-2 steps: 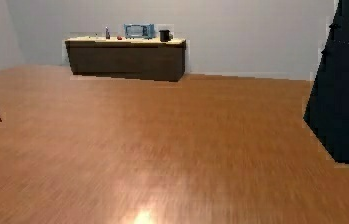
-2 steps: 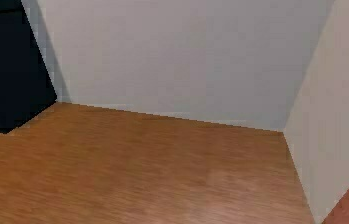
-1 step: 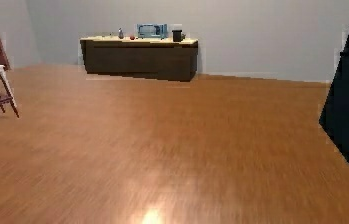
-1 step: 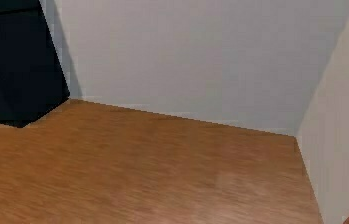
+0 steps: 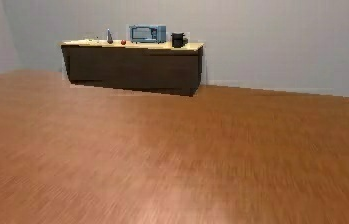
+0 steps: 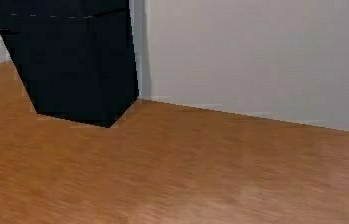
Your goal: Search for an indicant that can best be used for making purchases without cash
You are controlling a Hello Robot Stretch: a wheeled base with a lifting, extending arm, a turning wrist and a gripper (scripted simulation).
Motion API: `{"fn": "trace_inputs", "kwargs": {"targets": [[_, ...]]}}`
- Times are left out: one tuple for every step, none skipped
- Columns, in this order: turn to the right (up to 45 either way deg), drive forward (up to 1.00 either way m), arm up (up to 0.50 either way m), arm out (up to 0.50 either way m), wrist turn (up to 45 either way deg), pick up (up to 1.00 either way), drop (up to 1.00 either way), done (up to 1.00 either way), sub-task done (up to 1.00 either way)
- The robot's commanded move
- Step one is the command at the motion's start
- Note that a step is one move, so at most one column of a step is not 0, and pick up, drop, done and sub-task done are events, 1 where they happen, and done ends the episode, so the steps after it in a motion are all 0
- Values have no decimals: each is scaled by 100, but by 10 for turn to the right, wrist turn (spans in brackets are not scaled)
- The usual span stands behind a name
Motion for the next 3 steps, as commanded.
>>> {"fn": "trace_inputs", "kwargs": {"targets": [[0,100,0,0,0,0,0,0,0],[0,100,0,0,0,0,0,0,0],[0,100,0,0,0,0,0,0,0]]}}
